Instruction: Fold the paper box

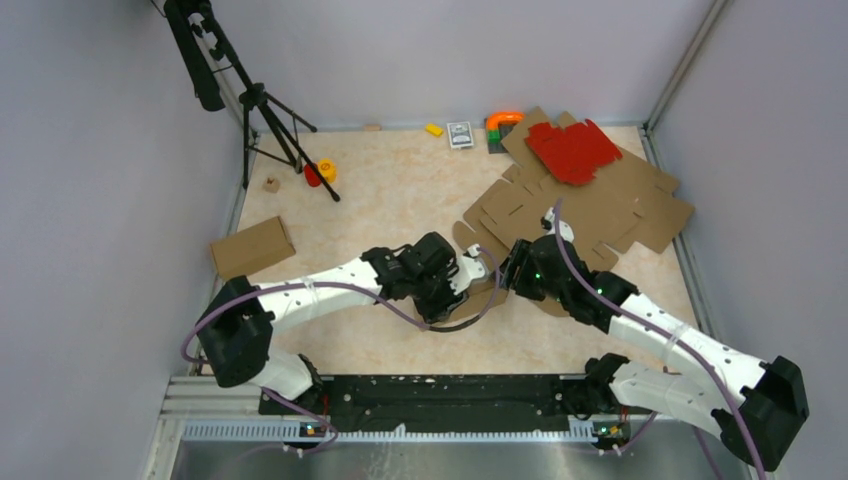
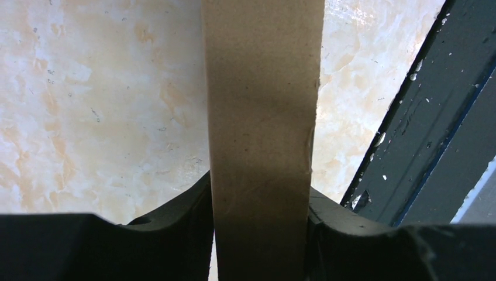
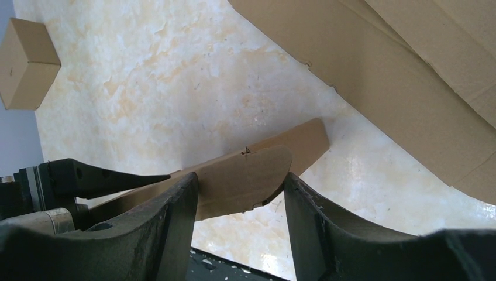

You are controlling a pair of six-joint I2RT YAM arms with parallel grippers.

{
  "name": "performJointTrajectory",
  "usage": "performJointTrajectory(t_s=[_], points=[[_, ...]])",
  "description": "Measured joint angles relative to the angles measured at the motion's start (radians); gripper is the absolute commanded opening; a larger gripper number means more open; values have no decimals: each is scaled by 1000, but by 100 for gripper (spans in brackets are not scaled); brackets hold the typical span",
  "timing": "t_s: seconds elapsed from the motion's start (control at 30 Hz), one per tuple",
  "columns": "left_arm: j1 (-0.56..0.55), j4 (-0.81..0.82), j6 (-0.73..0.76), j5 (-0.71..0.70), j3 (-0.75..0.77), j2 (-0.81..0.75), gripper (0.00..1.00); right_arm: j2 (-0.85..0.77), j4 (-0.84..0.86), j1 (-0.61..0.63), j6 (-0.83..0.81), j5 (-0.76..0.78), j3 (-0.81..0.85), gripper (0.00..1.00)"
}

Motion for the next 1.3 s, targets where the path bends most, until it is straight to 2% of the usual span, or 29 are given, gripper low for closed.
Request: performJointTrajectory(t_s=[0.07,0.23,0.4,0.47,0.57,0.8,0.97,1.13,1.3], points=[[-2,1,0,-8,0,0,40,2,3,0,-1,1,0,57],[-3,9,2,-24,-3,-5,38,5,-2,0,-35,-1,8,75],[-3,17,6,-23,-23,-27,36,8,-78,0,-174,8,78,80],[-3,15,10,-18,-31,-37,35,-1,-93,0,-229,13,104,80],[-3,14,13,-11,-43,-52,35,-43,-119,0,-313,24,124,73],[-3,-18,41,-7,-74,-97,35,-97,-187,-1,-533,28,177,65],[-3,-52,69,-3,-85,-133,38,-97,-189,-1,-713,-105,178,64],[-3,-69,93,-4,-100,-180,46,-89,-185,-1,-896,-236,176,60],[-3,-76,113,-3,-119,-222,48,-92,-120,0,-1020,-337,122,58]])
